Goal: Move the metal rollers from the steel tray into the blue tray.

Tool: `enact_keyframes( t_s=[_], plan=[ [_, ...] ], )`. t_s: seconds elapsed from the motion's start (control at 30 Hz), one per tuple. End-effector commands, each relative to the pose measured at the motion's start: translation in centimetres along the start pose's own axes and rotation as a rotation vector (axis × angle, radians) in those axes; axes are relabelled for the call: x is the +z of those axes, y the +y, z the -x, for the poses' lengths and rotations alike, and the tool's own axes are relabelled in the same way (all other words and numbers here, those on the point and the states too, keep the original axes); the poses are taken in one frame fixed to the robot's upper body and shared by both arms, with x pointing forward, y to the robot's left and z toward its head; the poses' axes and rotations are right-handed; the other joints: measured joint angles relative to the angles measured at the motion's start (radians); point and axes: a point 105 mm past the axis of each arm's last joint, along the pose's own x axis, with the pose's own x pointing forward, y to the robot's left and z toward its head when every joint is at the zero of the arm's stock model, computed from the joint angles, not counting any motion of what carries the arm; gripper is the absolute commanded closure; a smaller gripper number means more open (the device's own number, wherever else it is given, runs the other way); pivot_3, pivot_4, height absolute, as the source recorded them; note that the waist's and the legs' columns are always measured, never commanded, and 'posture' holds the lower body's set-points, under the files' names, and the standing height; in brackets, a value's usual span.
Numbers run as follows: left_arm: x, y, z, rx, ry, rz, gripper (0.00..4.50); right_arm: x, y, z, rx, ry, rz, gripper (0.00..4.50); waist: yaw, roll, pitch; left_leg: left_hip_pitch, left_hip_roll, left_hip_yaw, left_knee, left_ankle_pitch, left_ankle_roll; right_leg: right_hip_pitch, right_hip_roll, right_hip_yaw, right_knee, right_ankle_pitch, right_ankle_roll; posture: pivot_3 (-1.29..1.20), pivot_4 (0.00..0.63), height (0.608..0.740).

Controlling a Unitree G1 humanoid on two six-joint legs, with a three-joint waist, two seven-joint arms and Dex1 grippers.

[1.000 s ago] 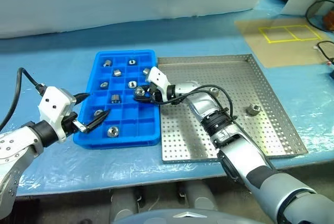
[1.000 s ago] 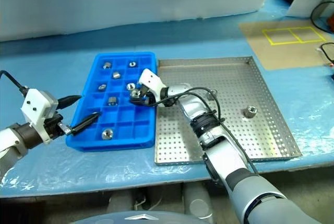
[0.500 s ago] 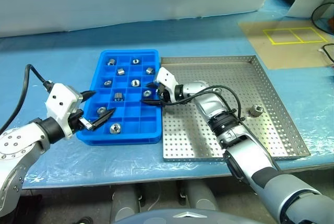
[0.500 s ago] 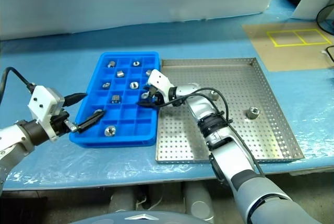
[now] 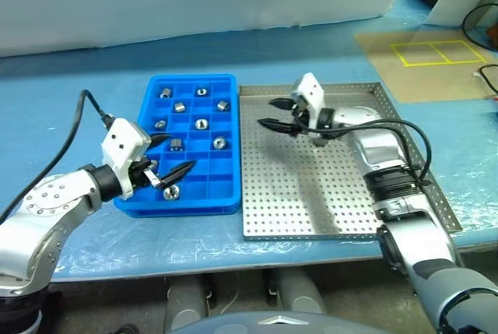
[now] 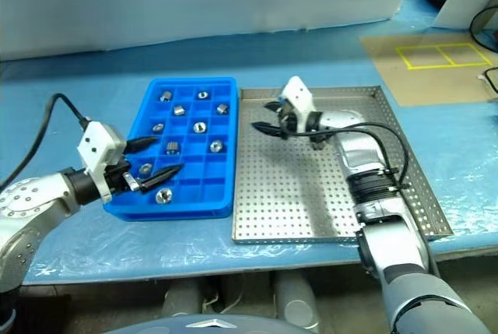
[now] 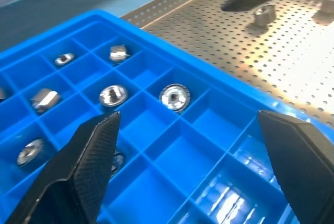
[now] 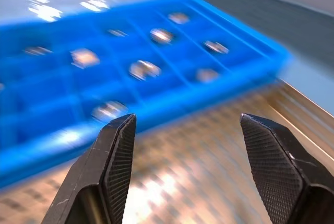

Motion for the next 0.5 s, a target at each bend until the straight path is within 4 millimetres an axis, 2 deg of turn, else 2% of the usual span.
enact_keyframes(
  t_s=[0.03,0.2,0.5],
  plan=[
    [0.7,0.1,-0.8,-0.026,-0.032,-0.038,0.04,-0.3,-2.5,1.5,-0.145,-0.018,-0.011,1.21,-0.016,0.000,0.000,0.000,0.000,0.000,0.000,0.000,0.000,0.000,0.000,0.000,0.000,0.000,0.000,-0.59,0.150,0.740],
    [0.5,0.1,-1.3,-0.062,-0.023,-0.059,0.04,-2.6,-3.4,2.0,-0.239,0.045,-0.019,1.21,-0.065,0.000,0.000,-0.003,0.000,0.000,0.000,-0.001,0.001,-0.002,0.001,0.000,-0.001,0.000,0.000,-0.60,0.150,0.740],
    [0.2,0.4,-1.3,-0.071,-0.018,-0.062,0.04,-5.8,-3.3,2.1,-0.257,0.124,-0.068,1.21,-0.138,0.000,0.000,-0.005,0.000,0.000,0.001,-0.002,0.003,-0.002,0.001,-0.002,-0.003,0.000,0.000,-0.62,0.150,0.740]
  ],
)
